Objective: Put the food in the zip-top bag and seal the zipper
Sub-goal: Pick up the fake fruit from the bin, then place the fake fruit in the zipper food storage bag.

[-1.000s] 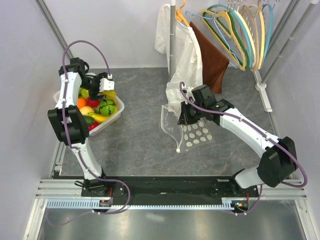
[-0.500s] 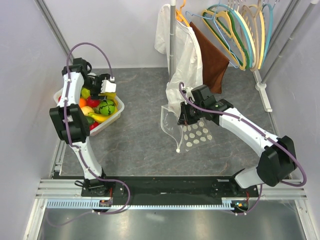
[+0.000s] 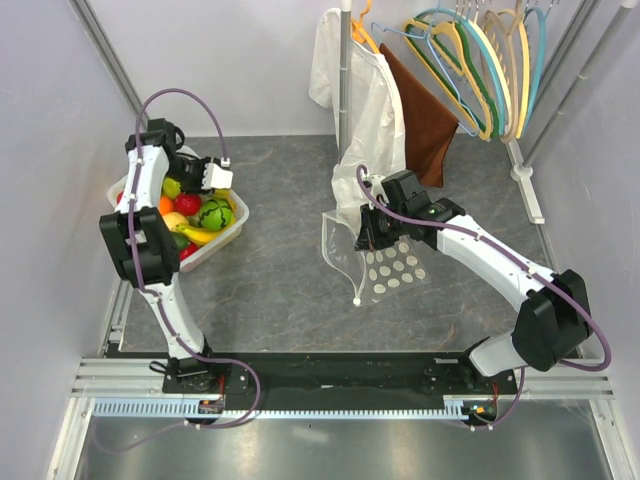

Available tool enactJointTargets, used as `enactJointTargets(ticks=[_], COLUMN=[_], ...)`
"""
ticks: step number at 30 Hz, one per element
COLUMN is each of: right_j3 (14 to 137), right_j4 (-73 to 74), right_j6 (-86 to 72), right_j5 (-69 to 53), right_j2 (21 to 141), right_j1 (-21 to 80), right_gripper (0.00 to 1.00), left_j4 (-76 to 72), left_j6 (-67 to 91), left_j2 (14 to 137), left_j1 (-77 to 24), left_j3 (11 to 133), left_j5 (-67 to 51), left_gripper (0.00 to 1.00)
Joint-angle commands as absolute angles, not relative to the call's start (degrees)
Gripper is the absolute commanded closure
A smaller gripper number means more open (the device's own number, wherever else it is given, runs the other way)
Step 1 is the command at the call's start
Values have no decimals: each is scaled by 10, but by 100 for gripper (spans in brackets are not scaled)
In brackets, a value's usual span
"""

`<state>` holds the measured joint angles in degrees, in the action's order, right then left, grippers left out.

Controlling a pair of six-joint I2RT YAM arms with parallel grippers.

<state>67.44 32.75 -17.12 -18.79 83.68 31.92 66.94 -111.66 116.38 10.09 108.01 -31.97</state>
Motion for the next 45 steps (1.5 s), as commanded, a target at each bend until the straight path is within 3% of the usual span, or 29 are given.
enactJointTargets(ticks=[1,6,11,14,19,22,26,28,31,33,45], right_j3=[693,691,687,686,691,692,697,706,730,744,742], right_j4=[320,319,321,317,313,310,308,319,335,341,315], right_j6=[-162,-165,-171,-182,-206,-221,-234,-237,-249,-265,-308], right_j5=[-187,-188,-190,-193,-223,-244,-265,-268,-280,-287,-360], right_j2=[829,823,816,818,821,816,811,811,809,810,801], right_j1=[321,321,320,319,313,310,309,308,308,307,307], right_gripper=[100,100,100,100,100,100,100,100,100,100,100], left_j4=[673,673,736,748,717,565,220,11,-108,-160,-98], left_j6=[-1123,-1005,-898,-791,-619,-411,-53,179,363,449,468], left_j2=[1108,1097,1028,949,805,725,638,628,667,679,692], left_j1=[116,133,120,80,-40,-120,-220,-233,-250,-262,-272], left_j3=[1084,1196,1205,1131,998,885,672,620,610,594,527], left_j5=[-342,-415,-524,-631,-705,-746,-699,-679,-667,-641,-437], left_gripper=[64,67,67,67,64,64,68,68,68,67,66])
